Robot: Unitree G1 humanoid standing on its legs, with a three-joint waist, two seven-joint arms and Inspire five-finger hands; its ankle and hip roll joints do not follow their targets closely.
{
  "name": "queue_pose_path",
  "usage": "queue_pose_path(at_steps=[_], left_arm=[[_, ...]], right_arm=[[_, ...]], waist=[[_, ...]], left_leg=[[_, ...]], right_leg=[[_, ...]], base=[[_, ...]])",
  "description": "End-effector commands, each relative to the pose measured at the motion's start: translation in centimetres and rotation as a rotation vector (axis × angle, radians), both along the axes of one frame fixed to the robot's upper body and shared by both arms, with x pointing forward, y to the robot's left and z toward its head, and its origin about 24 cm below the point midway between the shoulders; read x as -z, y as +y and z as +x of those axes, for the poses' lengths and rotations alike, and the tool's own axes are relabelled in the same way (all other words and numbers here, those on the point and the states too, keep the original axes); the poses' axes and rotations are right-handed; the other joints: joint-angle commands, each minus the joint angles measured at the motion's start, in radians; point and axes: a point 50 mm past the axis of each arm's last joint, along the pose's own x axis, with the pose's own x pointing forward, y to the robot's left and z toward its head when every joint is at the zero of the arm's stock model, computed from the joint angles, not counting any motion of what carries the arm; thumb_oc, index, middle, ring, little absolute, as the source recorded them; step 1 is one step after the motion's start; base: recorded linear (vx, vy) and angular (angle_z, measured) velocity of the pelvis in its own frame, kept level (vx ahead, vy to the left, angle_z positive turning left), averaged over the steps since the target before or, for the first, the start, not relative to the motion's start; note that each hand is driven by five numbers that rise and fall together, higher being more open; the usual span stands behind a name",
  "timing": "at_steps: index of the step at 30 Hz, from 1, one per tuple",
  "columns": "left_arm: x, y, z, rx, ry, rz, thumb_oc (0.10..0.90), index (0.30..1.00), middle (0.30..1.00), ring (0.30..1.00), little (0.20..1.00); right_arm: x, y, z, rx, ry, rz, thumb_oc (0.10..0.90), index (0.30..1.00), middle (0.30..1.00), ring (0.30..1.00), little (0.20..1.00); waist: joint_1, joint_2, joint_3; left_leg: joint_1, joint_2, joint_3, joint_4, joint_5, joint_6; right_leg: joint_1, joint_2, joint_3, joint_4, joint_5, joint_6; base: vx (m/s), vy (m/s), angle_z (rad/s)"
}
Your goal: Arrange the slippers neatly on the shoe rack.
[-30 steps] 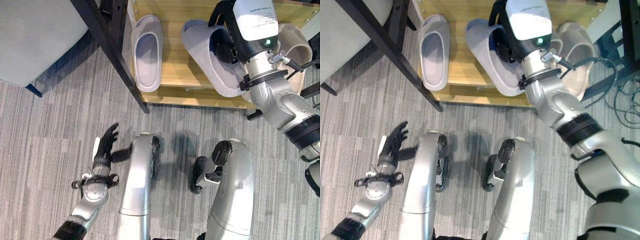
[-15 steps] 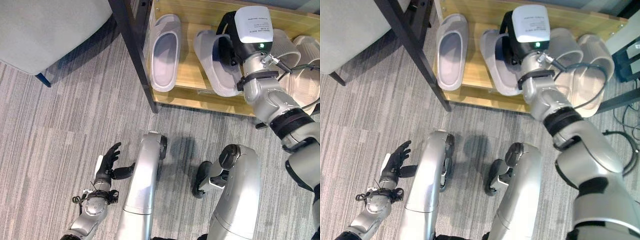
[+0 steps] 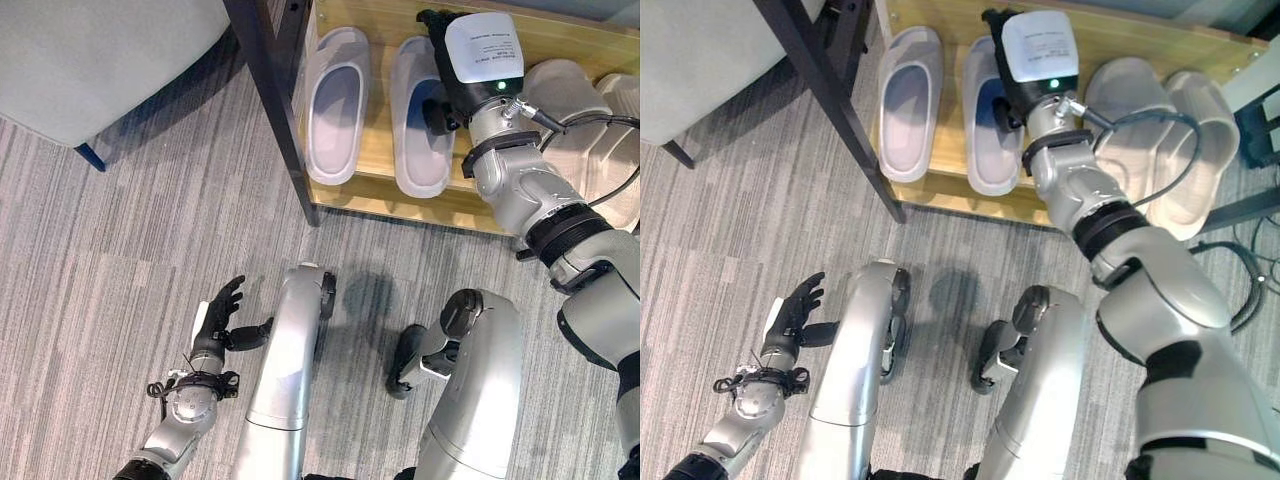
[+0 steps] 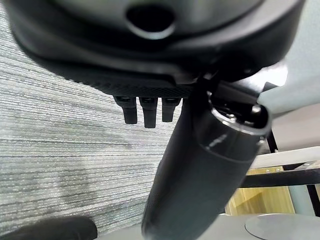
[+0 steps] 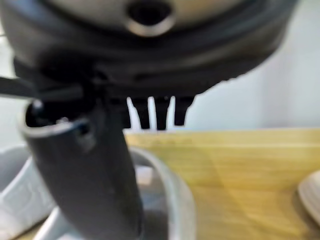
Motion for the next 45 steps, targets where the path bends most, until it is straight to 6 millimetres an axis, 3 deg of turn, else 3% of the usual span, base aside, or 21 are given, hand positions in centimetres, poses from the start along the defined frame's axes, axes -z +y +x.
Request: queue_pose_path(at_steps=[1,14,21,25,30,34,40,45], left_arm=[[-2.6,0.5,0.0,0.02,-0.127,-0.012,0.8,0.9,0.9,0.9,0.9],[-2.1,2.0,-0.7,-0.036,-0.086,0.02,0.8,0.9,0.9,0.9,0.9],[-2.0,2.0,-0.8,-0.051,-0.084,0.024,0.8,0.9,0.9,0.9,0.9],[-2.2,2.2,-1.1,-0.058,-0.092,0.027,0.8,0.9,0.9,0.9,0.9],[-1.6,2.2,-1.9,-0.064,-0.07,0.031,0.8,0.9,0.9,0.9,0.9],[-1.6,2.2,-1.9,-0.056,-0.067,0.047,0.8,0.9,0.9,0.9,0.9],[-1.2,1.9,-1.8,-0.057,-0.053,0.046,0.8,0.9,0.9,0.9,0.9],[-1.2,1.9,-1.6,-0.067,-0.053,0.05,0.8,0.9,0.9,0.9,0.9]], right_arm=[[-9.4,1.9,-3.3,-0.114,-0.277,-0.041,0.8,0.9,0.9,0.9,0.9],[-8.8,2.5,-6.3,-0.29,-0.287,-0.052,0.8,0.9,0.9,0.9,0.9],[-7.8,2.3,-9.4,-0.462,-0.381,0.08,0.8,0.9,0.9,0.9,0.9],[-5.9,2.0,-11.4,-0.574,-0.403,0.187,0.8,0.9,0.9,0.9,0.9],[-3.3,1.6,-12.7,-0.667,-0.4,0.362,0.8,0.9,0.9,0.9,0.9],[-1.4,1.7,-12.7,-0.694,-0.358,0.476,0.8,0.9,0.9,0.9,0.9],[3.1,2.2,-11.7,-0.759,-0.188,0.809,0.8,0.9,0.9,0.9,0.9],[4.7,2.7,-11.6,-0.78,-0.107,0.872,0.8,0.9,0.9,0.9,0.9]], waist=[[0.028,0.005,-0.012],[-0.011,0.001,-0.012],[-0.047,0.01,-0.012],[-0.068,0.009,-0.012],[-0.087,0.034,-0.012],[-0.093,0.042,-0.012],[-0.103,0.055,-0.012],[-0.111,0.044,-0.012]], left_leg=[[-0.01,0.049,-0.031,0.017,-0.137,-0.039],[-0.01,0.05,-0.034,0.037,-0.138,-0.04],[-0.01,0.05,-0.026,0.038,-0.139,-0.041],[-0.01,0.049,-0.017,0.043,-0.141,-0.041],[-0.01,0.055,-0.009,0.05,-0.144,-0.038],[-0.01,0.057,-0.002,0.055,-0.144,-0.034],[-0.01,0.051,0.01,0.052,-0.138,-0.03],[-0.01,0.05,0.019,0.051,-0.139,-0.03]], right_leg=[[0.039,0.016,0.057,0.095,-0.138,-0.054],[0.039,0.03,0.057,0.103,-0.143,-0.048],[0.039,0.036,0.06,0.106,-0.148,-0.042],[0.039,0.039,0.062,0.11,-0.154,-0.042],[0.039,0.047,0.062,0.106,-0.162,-0.035],[0.039,0.05,0.063,0.106,-0.165,-0.032],[0.039,0.056,0.074,0.111,-0.167,-0.029],[0.039,0.055,0.085,0.117,-0.17,-0.034]], base=[[0.0,0.0,0.0],[0.01,0.001,-0.03],[0.0,0.002,-0.02],[0.0,-0.002,-0.01],[-0.01,0.019,-0.08],[0.0,0.029,-0.09],[0.0,0.019,-0.07],[0.0,0.0,0.0]])
